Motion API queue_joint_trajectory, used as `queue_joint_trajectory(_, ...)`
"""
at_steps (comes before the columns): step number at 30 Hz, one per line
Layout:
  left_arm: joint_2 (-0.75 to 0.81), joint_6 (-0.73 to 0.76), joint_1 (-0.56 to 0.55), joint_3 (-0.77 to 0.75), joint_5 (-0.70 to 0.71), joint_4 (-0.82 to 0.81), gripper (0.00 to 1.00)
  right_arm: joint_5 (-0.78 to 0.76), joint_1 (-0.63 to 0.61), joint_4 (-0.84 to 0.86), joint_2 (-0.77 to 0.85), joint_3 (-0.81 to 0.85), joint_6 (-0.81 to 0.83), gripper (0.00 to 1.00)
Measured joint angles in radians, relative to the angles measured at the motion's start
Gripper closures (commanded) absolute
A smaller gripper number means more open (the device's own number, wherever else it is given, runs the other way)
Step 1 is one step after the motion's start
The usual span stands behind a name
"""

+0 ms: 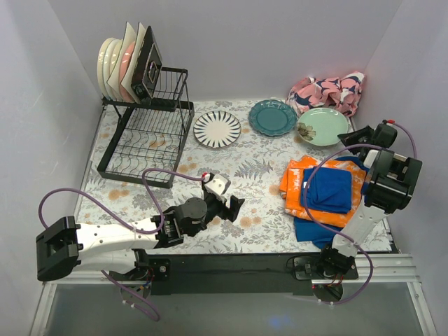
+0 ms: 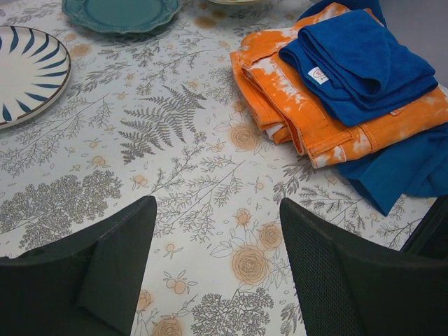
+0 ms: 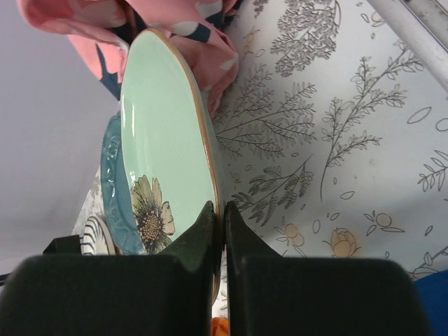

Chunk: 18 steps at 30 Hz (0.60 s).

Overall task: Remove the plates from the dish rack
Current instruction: Place the plate at the center of the board.

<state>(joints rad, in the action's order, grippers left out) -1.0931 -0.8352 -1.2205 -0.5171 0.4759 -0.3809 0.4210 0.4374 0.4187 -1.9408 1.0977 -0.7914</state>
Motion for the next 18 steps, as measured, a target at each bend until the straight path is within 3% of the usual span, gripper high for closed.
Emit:
queue_joint_trajectory(7, 0.002, -0.003, 0.000, 0.000, 0.010, 0.003, 0.30, -0.040, -0.016, 0.002, -0.057, -0.015, 0.001, 0.98)
queue_joint_trajectory(11, 0.018, -0.003, 0.000, 0.000, 0.016, 0.002, 0.31, -0.044, -0.018, 0.005, -0.072, -0.017, -0.019, 0.78)
queue_joint_trajectory(18, 0.029, -0.007, 0.000, 0.000, 0.024, 0.003, 0.30, -0.063, -0.021, -0.021, -0.063, -0.017, -0.030, 0.60)
